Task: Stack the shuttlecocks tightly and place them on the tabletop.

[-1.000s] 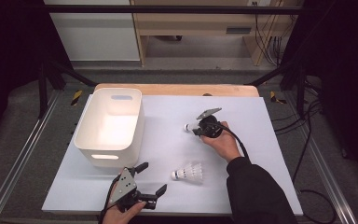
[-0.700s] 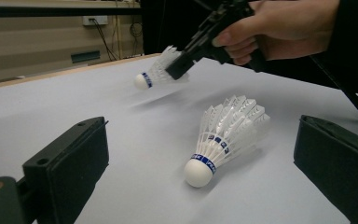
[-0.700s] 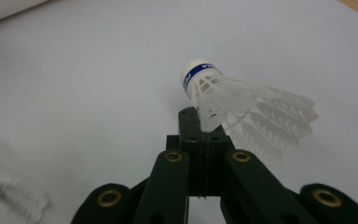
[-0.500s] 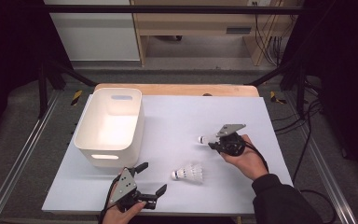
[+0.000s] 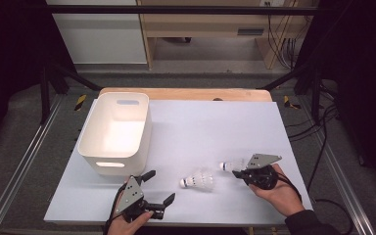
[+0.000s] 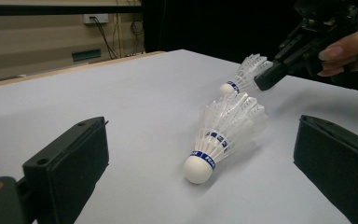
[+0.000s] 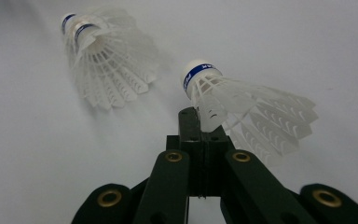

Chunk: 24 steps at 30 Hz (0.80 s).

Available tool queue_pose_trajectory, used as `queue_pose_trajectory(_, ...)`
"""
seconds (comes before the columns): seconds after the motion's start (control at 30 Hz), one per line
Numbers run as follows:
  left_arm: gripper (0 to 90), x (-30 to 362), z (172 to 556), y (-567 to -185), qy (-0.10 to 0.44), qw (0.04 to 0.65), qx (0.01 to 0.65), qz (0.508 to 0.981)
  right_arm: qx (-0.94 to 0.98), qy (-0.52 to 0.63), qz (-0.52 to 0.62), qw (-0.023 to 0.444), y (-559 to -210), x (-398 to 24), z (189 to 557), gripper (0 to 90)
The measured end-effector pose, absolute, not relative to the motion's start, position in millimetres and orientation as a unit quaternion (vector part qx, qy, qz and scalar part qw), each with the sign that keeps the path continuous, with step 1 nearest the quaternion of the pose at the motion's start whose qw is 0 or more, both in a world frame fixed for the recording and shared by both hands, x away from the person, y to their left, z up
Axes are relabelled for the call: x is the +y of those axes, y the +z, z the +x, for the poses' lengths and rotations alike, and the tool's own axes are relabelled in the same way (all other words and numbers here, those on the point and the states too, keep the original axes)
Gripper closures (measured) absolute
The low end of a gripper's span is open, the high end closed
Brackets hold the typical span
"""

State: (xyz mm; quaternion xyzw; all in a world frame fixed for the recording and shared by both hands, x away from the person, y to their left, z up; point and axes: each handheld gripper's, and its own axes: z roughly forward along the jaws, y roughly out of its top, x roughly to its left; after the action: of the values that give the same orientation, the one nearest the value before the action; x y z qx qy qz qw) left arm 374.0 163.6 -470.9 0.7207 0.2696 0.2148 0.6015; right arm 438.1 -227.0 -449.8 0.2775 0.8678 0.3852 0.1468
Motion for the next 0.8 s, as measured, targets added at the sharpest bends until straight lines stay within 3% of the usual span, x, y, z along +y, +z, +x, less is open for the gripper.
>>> queue_pose_trajectory(0.8, 2.8, 163, 374, -471, 0.215, 0.601, 0.269, 0.721, 0.883, 0.396, 0.217, 0.125, -454, -200, 410, 90.0)
